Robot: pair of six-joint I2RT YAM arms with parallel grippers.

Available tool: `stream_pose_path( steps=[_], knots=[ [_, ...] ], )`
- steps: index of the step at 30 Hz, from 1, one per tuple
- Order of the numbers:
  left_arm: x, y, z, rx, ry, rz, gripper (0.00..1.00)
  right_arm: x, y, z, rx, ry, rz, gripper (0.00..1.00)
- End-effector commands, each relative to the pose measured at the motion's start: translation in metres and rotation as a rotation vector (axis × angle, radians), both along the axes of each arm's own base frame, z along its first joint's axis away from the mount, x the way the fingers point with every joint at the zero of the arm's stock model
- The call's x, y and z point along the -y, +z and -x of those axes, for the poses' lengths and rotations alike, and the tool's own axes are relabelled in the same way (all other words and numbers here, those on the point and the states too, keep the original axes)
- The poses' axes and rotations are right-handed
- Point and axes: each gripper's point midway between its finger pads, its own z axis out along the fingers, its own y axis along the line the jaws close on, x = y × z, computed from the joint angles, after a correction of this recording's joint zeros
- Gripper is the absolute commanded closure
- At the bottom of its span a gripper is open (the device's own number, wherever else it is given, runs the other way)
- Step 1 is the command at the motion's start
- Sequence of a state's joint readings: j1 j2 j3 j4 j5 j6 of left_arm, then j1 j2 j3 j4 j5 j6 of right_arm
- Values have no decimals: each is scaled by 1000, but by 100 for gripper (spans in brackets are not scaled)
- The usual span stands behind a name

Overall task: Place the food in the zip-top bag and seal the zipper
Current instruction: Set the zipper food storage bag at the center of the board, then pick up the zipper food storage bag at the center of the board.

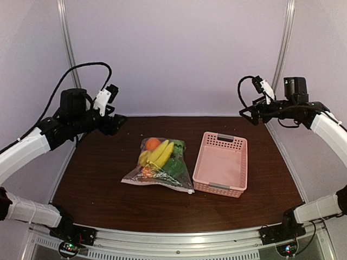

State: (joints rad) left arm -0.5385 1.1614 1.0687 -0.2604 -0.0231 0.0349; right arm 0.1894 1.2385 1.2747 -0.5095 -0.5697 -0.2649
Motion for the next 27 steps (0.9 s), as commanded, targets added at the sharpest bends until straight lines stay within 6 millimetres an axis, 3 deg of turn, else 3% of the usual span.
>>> stream_pose_path(
  steps=[1,6,10,13,19,27],
  knots=[
    [43,18,62,80,-418,48,32,-1,-5,11,20,40,-27,0],
    [67,-3,122,50,-632,-56,33,-27,-41,42,-86,247,13,15],
    [98,-44,156,-12,-706,-232,33,-48,-80,61,-136,334,103,26],
    [126,-76,174,-20,-743,-388,35,-53,-89,65,-147,349,92,28],
    [156,-120,174,-2,-747,-615,40,-57,-87,68,-147,362,72,29],
    [172,-160,165,7,-777,-781,37,-56,-88,72,-140,368,73,29]
  ],
)
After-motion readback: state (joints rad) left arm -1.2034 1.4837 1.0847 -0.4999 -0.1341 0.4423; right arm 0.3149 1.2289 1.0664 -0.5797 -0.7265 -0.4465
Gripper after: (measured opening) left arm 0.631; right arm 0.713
